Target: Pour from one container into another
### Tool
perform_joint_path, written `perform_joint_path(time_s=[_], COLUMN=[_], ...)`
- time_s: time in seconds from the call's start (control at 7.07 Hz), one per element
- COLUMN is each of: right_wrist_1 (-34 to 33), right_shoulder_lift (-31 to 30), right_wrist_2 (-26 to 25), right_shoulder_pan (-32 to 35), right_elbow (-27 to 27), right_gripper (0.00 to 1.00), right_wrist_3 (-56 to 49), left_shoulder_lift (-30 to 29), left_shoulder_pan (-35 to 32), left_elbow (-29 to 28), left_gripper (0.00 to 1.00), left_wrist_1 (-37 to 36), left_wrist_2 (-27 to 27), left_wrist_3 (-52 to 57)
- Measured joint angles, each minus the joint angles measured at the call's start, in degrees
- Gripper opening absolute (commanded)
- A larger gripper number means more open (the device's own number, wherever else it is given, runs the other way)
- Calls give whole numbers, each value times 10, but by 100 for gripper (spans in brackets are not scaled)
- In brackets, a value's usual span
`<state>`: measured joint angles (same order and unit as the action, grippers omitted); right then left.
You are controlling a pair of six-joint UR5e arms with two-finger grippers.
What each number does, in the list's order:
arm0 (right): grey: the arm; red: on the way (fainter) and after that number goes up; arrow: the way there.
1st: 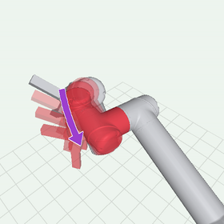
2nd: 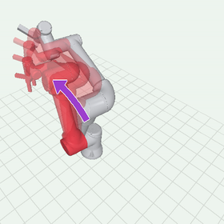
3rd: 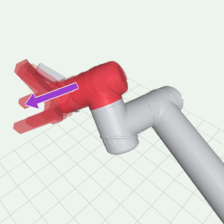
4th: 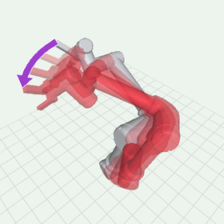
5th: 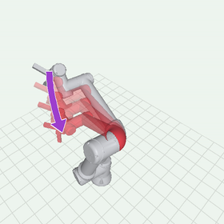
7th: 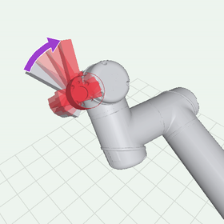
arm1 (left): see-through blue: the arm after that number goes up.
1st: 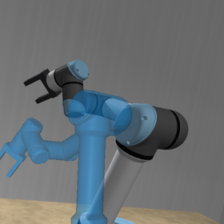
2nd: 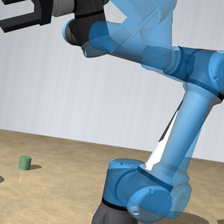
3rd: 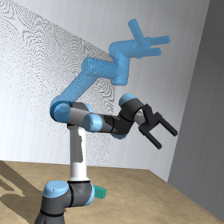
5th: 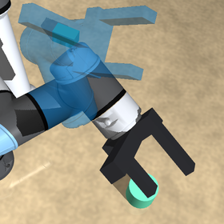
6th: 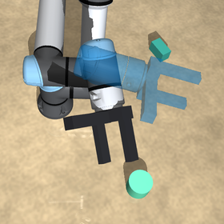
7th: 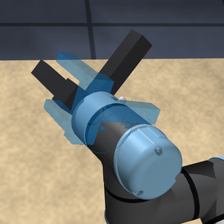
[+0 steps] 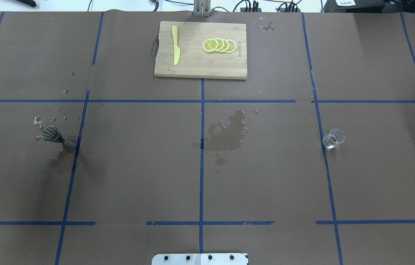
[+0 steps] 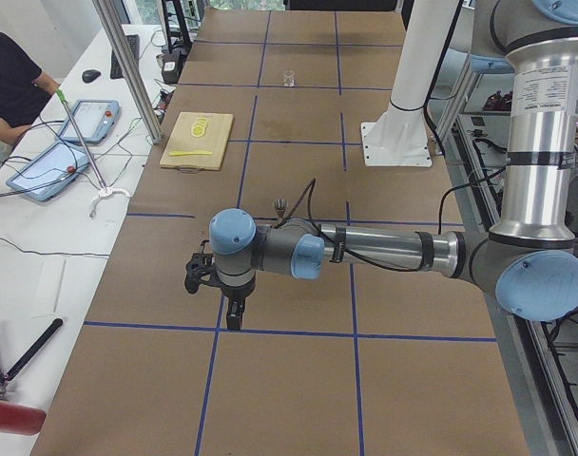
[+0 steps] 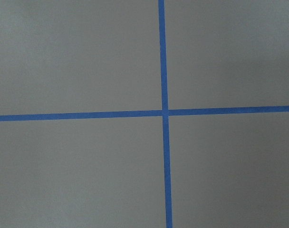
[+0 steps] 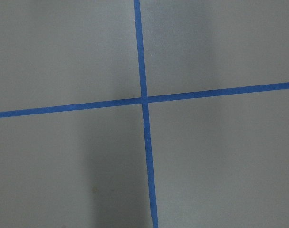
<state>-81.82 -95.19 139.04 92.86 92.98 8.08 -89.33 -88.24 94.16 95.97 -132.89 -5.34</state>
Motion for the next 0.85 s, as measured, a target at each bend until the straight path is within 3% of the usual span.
perform_joint_path(time_s=[0.42,0.85], right_wrist_1=[0,-2], right_shoulder_lift=[1,3], right_wrist_2=[3,5], right_shoulder_pan=[0,0], right_elbow=[7,28], right_gripper=[100,100], right_wrist_3=[2,2], left_shoulder_lift=[-9,-41], left_shoulder_pan=[0,23], left_elbow=[30,157], left_gripper=[100,100], left_wrist_1=[10,10], left_wrist_2=[0,10], left_wrist_3=[-4,-69])
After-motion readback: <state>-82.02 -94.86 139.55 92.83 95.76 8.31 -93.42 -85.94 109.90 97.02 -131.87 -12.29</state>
